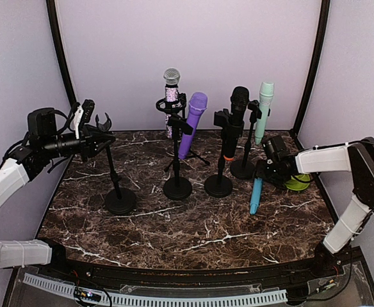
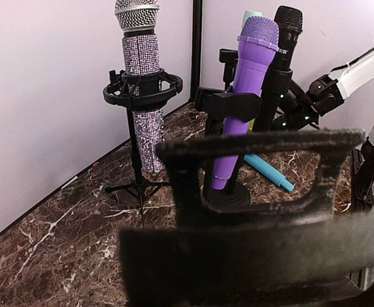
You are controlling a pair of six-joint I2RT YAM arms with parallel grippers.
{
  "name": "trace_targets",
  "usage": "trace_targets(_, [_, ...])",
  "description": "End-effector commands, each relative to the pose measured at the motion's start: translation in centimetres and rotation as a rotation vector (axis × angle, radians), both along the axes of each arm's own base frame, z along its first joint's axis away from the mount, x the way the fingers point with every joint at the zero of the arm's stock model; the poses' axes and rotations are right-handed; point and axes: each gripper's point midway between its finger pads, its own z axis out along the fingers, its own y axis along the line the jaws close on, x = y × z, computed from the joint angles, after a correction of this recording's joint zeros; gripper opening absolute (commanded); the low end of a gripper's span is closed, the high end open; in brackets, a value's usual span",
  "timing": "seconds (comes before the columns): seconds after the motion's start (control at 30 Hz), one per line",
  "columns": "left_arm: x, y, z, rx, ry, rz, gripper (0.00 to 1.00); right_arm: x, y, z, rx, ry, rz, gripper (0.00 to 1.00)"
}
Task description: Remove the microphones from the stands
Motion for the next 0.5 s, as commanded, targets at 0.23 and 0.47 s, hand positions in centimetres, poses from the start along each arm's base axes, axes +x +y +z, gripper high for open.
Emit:
trace_targets(0.23, [-0.9,0.0,3.4,-0.045,-0.211,-0.021,0.01,-5.8,7.1,11.4,0.127,-0.349,0.110,0.68])
trace_targets(0.47, [-1.4,-0.8,2.7,-0.061,-0.270,-0.098,0.02,-14.4,17.9,16.3,0.360,-0.474,0.387,0.68])
